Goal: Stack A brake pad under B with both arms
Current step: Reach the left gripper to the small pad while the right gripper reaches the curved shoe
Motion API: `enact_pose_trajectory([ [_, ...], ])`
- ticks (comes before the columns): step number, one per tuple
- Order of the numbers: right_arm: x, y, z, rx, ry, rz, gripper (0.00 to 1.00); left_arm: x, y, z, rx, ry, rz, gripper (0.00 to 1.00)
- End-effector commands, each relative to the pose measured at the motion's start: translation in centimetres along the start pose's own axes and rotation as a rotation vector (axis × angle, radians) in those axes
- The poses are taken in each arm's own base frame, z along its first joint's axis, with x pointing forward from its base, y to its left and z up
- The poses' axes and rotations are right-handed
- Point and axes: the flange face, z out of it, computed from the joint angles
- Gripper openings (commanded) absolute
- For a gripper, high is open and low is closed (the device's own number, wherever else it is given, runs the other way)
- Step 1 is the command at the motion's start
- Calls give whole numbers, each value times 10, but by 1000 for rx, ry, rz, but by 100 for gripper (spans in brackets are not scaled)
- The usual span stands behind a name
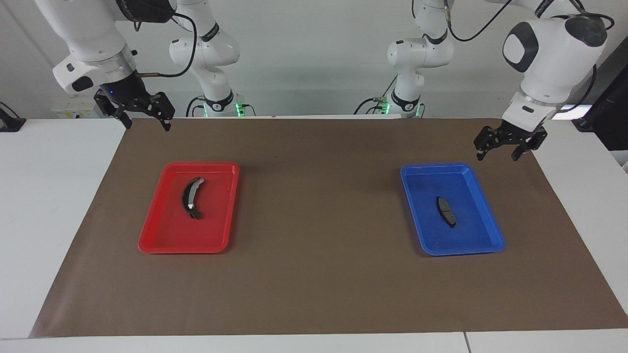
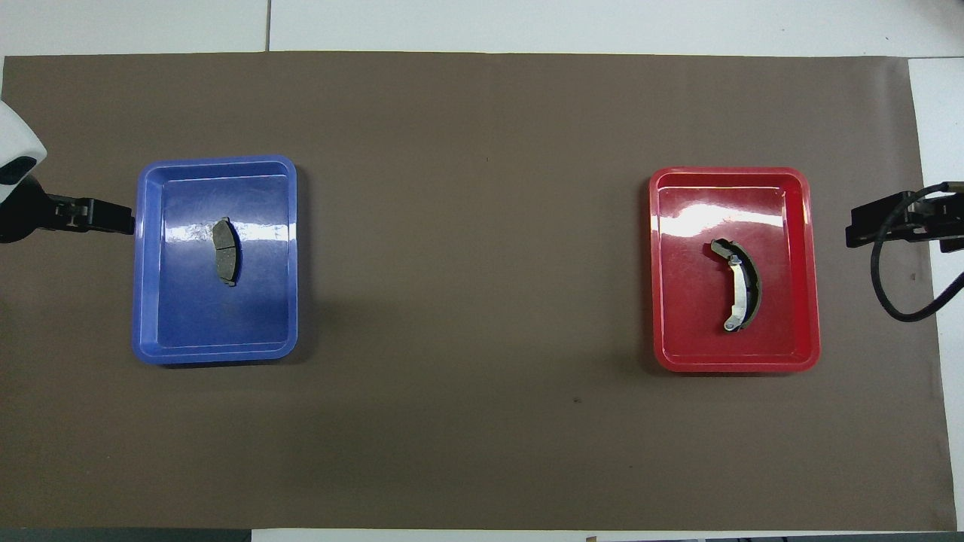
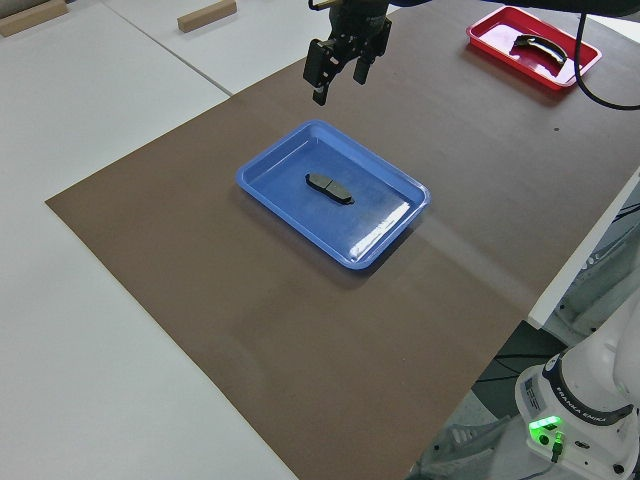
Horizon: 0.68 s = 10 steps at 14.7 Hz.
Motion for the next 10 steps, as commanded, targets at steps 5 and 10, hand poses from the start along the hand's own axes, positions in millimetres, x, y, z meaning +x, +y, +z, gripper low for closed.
enact_pose_trajectory([
  [5,-13,4,55,24,38,-59,99,2,18,109,-11,43,-20,98],
  [10,-12,0,136,36,41,-113,99,-1,23,182,-12,44,-75,98],
])
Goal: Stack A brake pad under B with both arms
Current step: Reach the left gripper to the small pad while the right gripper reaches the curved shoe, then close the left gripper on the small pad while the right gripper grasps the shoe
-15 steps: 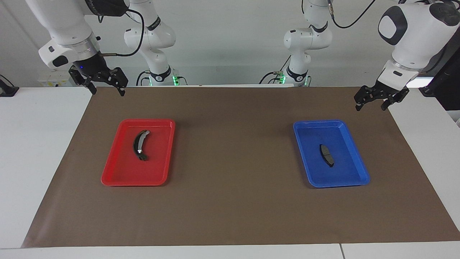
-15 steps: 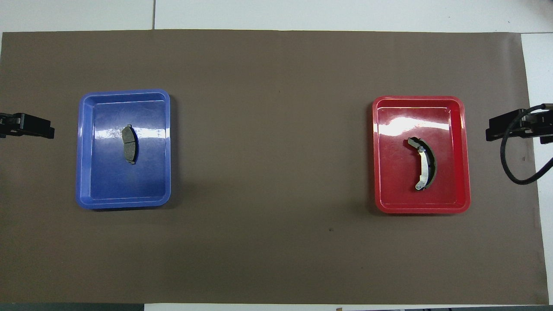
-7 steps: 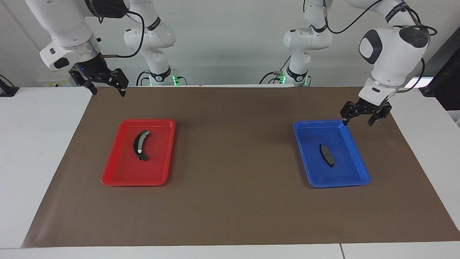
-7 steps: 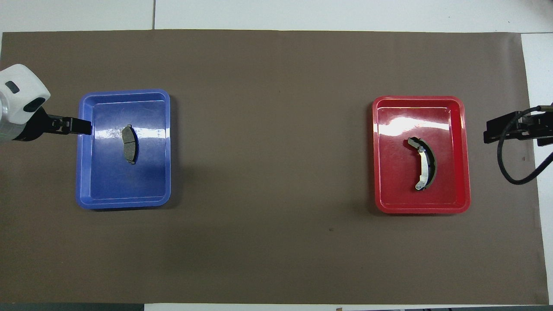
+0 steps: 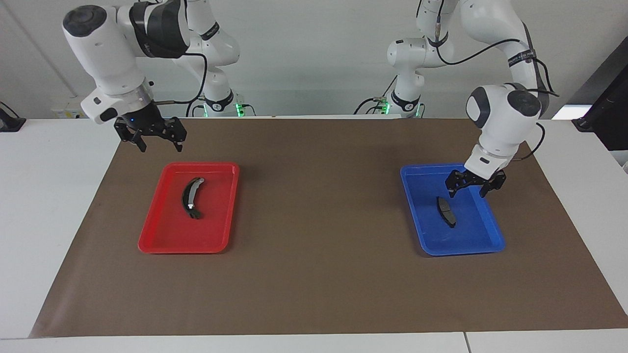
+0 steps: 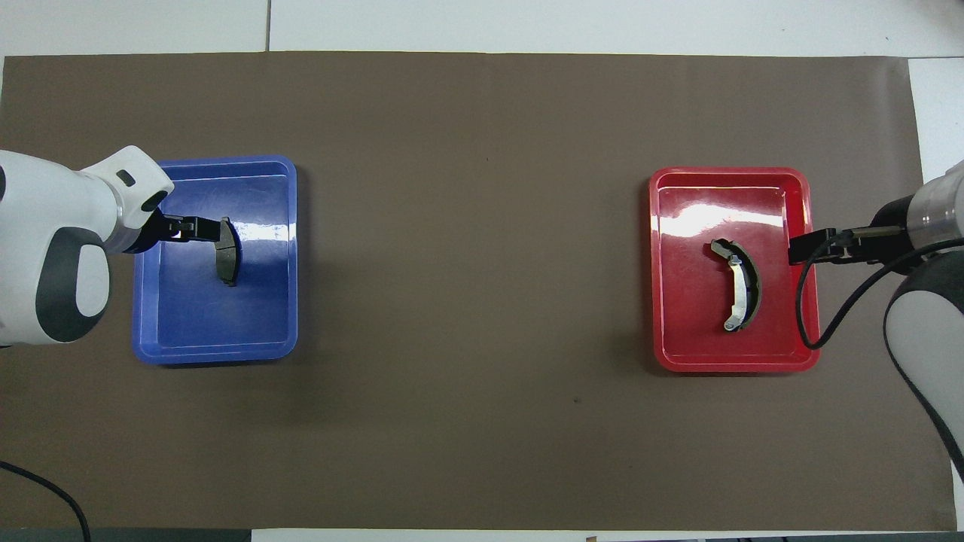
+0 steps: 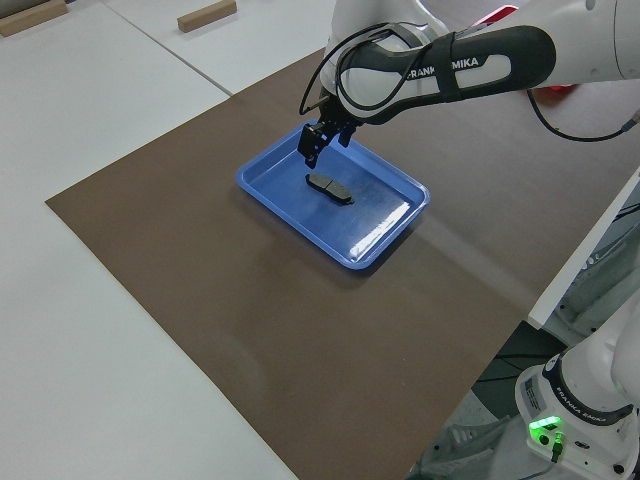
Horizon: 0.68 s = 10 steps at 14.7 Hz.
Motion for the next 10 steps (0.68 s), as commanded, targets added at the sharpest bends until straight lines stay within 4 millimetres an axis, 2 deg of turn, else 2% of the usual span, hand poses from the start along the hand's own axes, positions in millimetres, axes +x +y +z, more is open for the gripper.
enact_pose_trajectory([
  [1,-5,4,49,20,1,-53,99,-10,2,33,-7,20,-29,98],
  [4,-8,-2,120,12,73,-78,99,-15,3,54,-8,1,-33,97],
  [6,-9,1,150,5,84,-140,99,-16,9,69,-8,-16,-57,92],
  [7,-10,2,163,3,81,-162,99,-16,13,69,-8,-14,-63,84],
  [8,-12,4,171,0,101,-162,99,-17,14,70,-8,-20,-84,66],
  [10,-16,7,192,-4,104,-159,99,-21,16,73,-9,-31,-89,40],
])
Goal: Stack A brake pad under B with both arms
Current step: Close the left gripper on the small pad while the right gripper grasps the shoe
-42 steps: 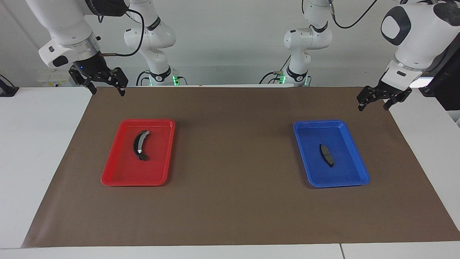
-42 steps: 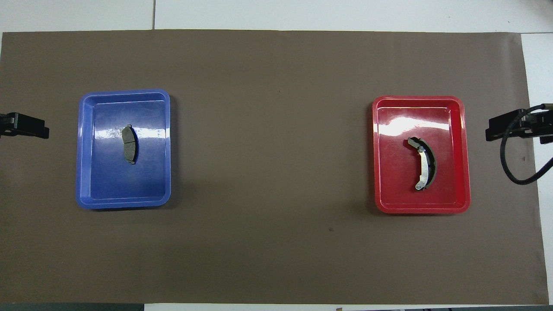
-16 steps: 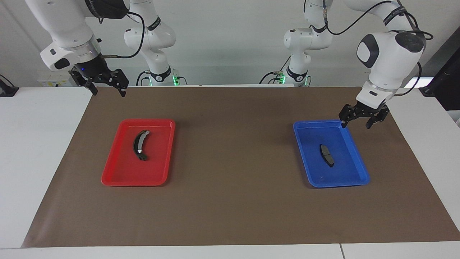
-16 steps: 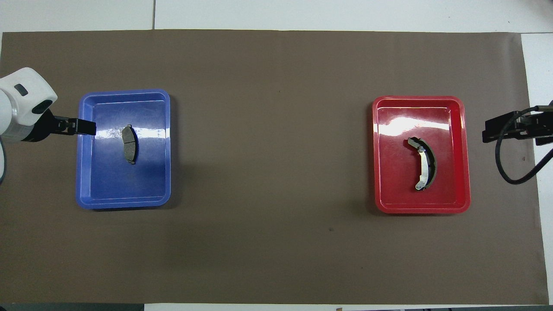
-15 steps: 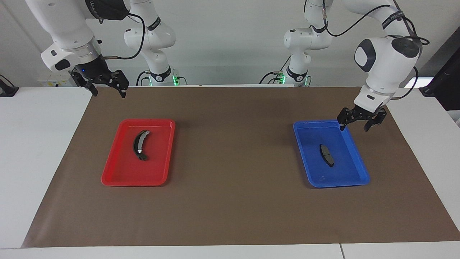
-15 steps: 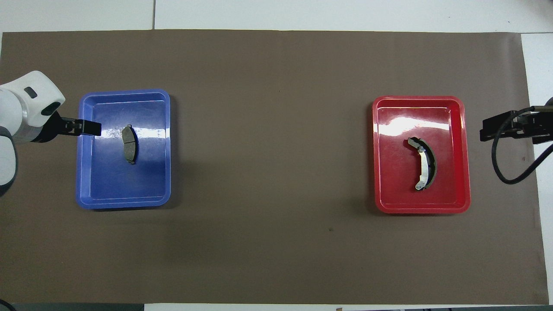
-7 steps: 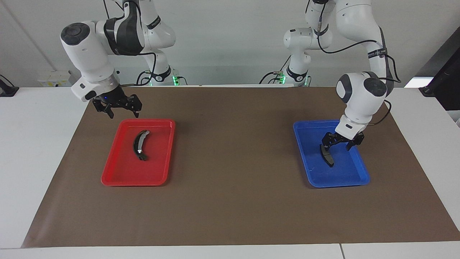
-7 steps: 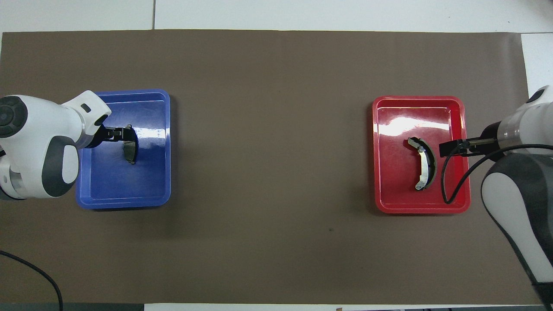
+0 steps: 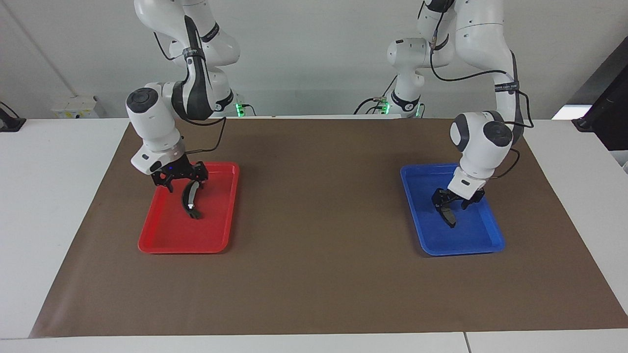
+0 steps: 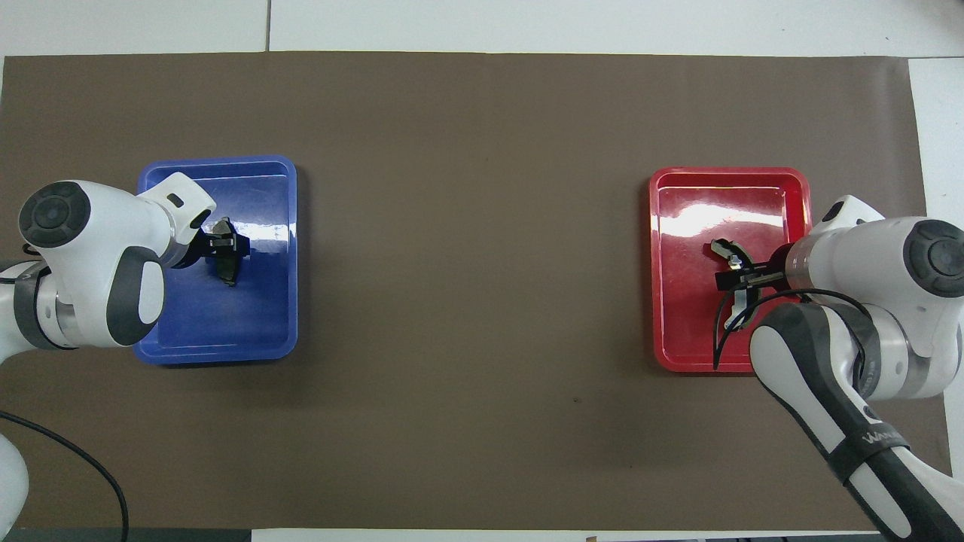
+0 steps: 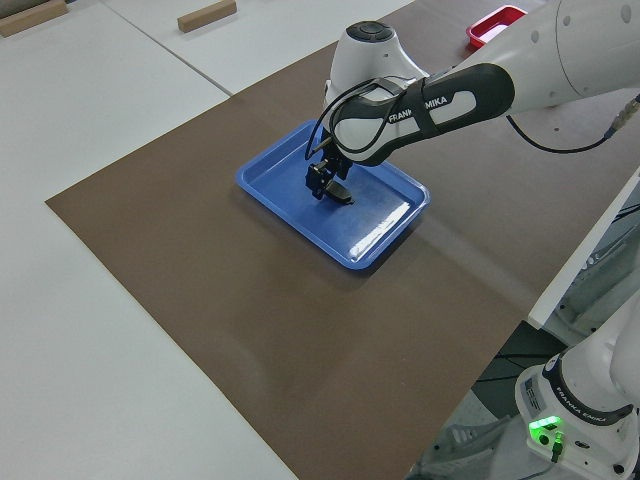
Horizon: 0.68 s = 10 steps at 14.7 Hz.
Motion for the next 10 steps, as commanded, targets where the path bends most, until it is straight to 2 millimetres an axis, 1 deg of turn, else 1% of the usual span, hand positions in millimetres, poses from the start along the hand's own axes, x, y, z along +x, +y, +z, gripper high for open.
enact_pose_trajectory([
  [1,-8,8,22,6,15,-6,99,-9,3,4,-6,0,-23,31],
  [2,-9,7,27,6,11,-7,99,-11,3,6,-5,-6,-22,25],
  [3,-10,7,32,7,5,-7,99,-12,3,6,-4,-12,-22,22],
  [4,-12,6,34,7,0,-8,99,-13,9,5,-4,-19,-9,19],
  [5,-13,7,36,8,-3,-10,99,-13,12,-5,-4,-18,-5,18],
  [7,-14,9,50,7,-15,-22,98,-12,12,-34,-2,-31,-3,17],
  [8,-13,11,57,1,1,-21,98,-10,17,-51,-1,-39,6,17],
  [10,-13,10,58,4,-14,-21,97,-4,36,-81,1,-52,21,17],
])
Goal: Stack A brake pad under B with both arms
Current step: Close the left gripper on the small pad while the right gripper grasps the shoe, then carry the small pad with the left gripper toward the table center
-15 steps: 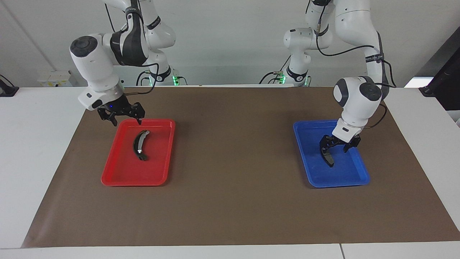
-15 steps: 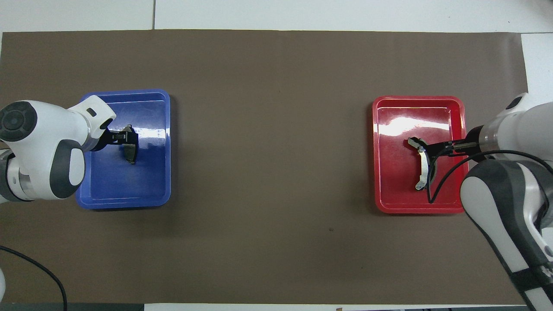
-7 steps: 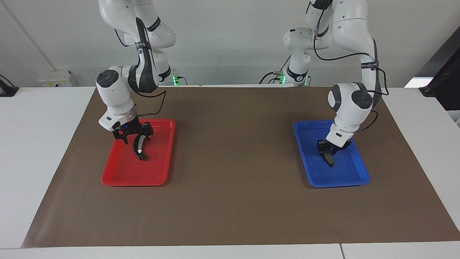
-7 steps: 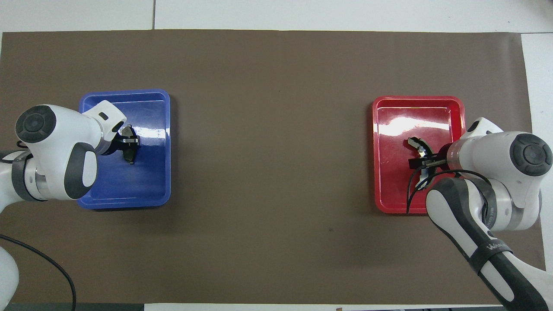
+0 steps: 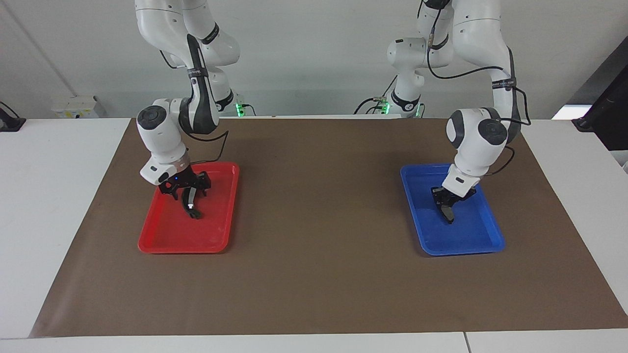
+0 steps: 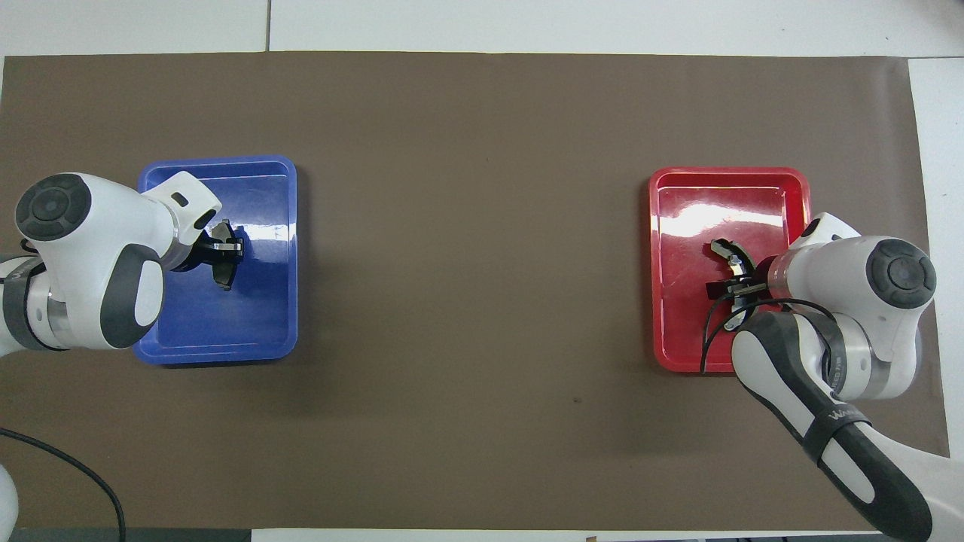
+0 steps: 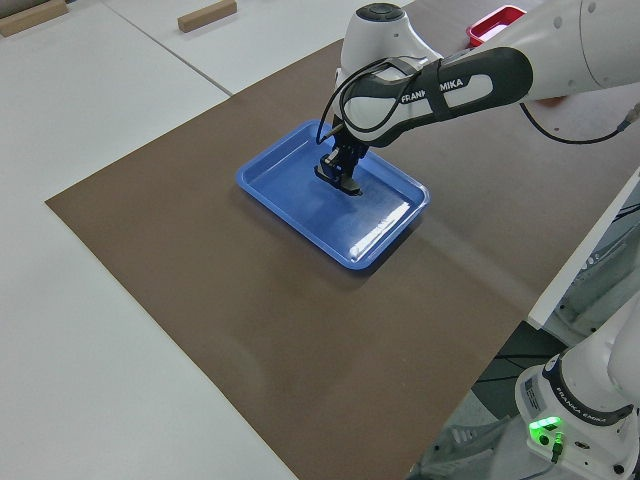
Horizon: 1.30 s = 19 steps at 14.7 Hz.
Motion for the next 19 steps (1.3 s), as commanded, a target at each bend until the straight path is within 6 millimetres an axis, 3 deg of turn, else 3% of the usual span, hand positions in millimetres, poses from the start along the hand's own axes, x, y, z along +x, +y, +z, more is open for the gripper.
enact_pose_trajectory([
  [1,-2,4,5,11,-2,-16,97,2,34,-53,2,-11,-7,17],
  [5,-2,4,0,15,-18,-16,94,-8,139,-63,-11,29,-51,16],
  [8,0,3,-5,18,-30,-19,88,-26,210,-51,-31,57,-46,16],
  [10,1,3,-5,18,-29,-20,70,-40,248,-39,-38,63,-34,16],
  [11,1,4,-6,18,-29,-22,55,-46,264,-35,-40,62,-33,16],
  [13,6,4,-10,17,-22,-20,11,-48,310,-5,-31,44,-27,16],
  [14,8,6,-12,17,-18,-10,0,-47,323,3,-30,42,-47,16],
  [19,17,5,-23,49,-12,24,0,-68,341,19,-24,32,-19,19],
])
